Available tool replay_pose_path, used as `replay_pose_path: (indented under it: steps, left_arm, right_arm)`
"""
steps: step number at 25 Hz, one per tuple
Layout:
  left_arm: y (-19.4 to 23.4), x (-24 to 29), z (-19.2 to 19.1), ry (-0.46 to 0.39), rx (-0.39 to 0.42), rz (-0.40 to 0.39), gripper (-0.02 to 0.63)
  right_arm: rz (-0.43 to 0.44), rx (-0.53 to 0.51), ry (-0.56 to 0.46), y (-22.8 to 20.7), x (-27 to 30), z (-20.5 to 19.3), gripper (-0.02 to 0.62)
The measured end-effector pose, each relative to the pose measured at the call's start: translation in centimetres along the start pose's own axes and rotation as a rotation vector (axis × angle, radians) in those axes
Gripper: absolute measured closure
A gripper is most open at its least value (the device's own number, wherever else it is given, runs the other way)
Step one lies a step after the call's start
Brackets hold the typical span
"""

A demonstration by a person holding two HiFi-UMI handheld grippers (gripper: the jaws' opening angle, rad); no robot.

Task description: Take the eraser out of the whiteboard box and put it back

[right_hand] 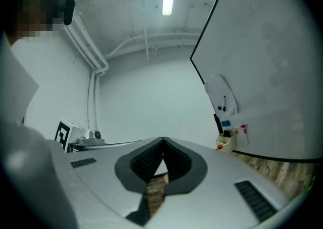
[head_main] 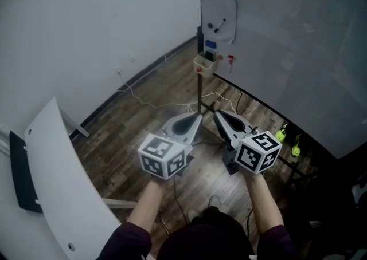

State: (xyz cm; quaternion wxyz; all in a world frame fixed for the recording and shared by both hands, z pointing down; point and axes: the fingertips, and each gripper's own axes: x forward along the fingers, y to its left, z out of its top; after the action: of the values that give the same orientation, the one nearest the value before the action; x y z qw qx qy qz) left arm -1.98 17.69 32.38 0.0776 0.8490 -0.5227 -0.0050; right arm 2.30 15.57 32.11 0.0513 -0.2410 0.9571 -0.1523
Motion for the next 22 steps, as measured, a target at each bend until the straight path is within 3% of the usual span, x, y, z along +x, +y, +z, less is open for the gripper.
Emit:
replay_pose_path:
  steps: [12, 22]
  left_arm:
    - [3.6, 5.4, -1.5, 0.037, -0.029, 0.018, 0.600]
    - [5.8, 11.5, -1.3, 0.050, -0.028, 0.018, 0.600]
  right_arm:
    - [0.046, 0.079, -0.020, -5.2, 3.3, 0.6, 0.592]
    - [0.026, 0.079, 0.013, -11.3, 5.7, 0.9, 0.592]
